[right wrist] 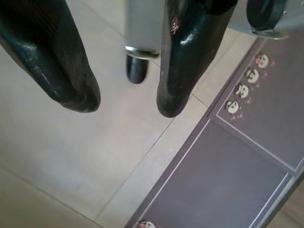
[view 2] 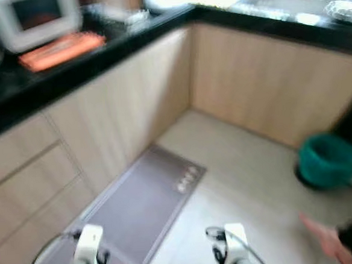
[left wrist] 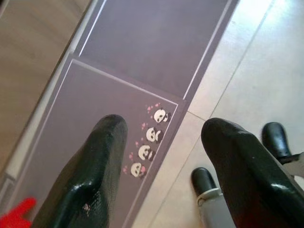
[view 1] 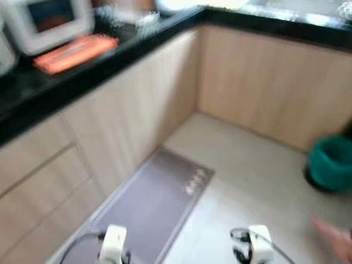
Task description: Kitchen organization
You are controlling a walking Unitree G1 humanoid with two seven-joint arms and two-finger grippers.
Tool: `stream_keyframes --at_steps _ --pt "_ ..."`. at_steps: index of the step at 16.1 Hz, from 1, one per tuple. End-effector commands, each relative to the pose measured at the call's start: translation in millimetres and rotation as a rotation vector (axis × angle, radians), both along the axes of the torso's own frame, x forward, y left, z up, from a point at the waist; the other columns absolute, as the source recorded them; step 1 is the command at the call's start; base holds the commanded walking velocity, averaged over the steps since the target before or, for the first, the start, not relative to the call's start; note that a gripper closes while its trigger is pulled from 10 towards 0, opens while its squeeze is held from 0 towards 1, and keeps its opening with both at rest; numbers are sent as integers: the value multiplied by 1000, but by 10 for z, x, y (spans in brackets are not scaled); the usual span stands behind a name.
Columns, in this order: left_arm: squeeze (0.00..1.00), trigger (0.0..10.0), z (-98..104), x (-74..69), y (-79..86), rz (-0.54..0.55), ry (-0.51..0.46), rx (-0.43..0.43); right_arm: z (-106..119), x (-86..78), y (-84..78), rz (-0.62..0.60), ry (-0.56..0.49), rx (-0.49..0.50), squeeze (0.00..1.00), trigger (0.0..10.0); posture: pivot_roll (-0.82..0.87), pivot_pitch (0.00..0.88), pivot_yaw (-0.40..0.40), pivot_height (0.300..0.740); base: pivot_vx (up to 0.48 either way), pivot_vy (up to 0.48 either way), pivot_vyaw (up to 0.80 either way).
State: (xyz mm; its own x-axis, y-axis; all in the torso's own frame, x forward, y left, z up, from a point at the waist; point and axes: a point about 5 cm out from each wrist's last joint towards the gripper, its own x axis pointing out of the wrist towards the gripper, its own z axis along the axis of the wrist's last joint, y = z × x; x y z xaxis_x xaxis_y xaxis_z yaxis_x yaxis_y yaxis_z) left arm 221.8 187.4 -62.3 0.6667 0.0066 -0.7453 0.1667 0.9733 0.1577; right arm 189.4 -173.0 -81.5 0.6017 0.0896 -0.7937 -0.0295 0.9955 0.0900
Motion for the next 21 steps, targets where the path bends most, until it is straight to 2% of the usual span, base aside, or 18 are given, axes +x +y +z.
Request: stream_keyframes --at_steps 1,12,15,18,21 --pt "0 10000 5 22 -47 -32 5 8 -10 -28 -54 -7 12 -11 0 10000 31 0 29 740 0 0 -769" --pt "0 10000 -18 -21 -33 -23 13 7 -4 -20 -76 -3 13 -12 0 10000 29 0 16 740 0 0 -769" --pt "0 10000 -9 -5 -56 -45 6 -2 5 -9 -92 -11 2 -14 0 10000 18 0 13 740 0 0 0" --pt "0 10000 -12 -8 -73 -19 1 -17 4 -16 -111 -6 5 -17 0 10000 16 0 -5 740 0 0 0" --pt "0 10000 -47 -62 -76 -29 27 -12 -8 -41 -117 2 15 -21 0 10000 -4 0 4 740 111 0 0"
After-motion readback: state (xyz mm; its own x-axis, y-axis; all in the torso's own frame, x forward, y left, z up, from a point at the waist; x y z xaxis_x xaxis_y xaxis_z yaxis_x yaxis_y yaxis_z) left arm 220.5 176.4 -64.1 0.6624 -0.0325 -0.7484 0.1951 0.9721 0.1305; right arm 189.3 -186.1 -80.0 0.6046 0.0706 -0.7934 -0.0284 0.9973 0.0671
